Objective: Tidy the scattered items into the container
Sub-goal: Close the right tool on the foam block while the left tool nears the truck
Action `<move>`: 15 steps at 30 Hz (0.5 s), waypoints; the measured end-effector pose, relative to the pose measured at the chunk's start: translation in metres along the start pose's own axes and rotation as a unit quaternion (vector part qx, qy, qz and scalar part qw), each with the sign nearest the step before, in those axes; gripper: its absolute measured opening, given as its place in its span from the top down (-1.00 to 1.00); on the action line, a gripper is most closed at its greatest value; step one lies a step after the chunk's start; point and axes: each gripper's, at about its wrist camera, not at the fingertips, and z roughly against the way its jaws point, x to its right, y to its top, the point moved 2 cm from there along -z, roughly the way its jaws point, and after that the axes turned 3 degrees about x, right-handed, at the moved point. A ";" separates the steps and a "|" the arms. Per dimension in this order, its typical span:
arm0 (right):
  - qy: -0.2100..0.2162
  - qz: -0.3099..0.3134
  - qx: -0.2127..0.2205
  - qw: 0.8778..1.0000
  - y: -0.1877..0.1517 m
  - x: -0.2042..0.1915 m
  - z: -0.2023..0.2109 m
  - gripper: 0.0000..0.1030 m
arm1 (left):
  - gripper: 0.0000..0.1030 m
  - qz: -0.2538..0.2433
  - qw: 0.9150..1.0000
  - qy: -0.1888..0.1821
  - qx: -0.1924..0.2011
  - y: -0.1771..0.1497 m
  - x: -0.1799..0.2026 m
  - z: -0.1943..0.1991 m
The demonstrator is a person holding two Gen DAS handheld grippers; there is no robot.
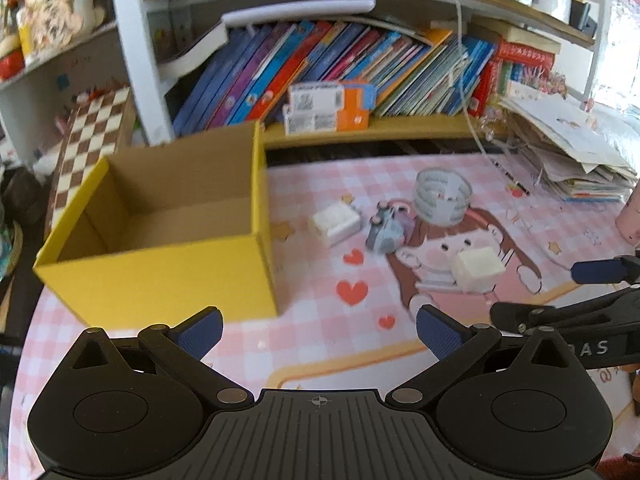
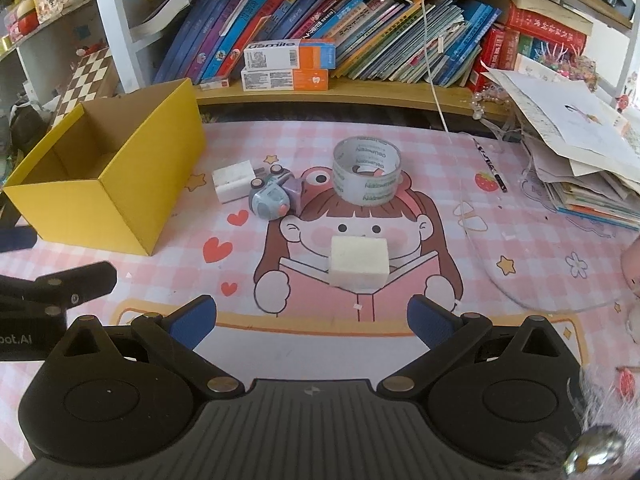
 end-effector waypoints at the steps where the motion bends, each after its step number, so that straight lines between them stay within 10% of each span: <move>1: 0.004 -0.001 0.001 1.000 0.001 0.003 -0.002 -0.97 | -1.00 -0.003 1.000 -0.001 0.006 0.002 0.003 -0.001; 15: 0.025 -0.005 0.018 1.000 0.014 0.034 -0.032 -0.52 | -1.00 -0.043 0.998 -0.020 0.039 0.031 0.039 -0.031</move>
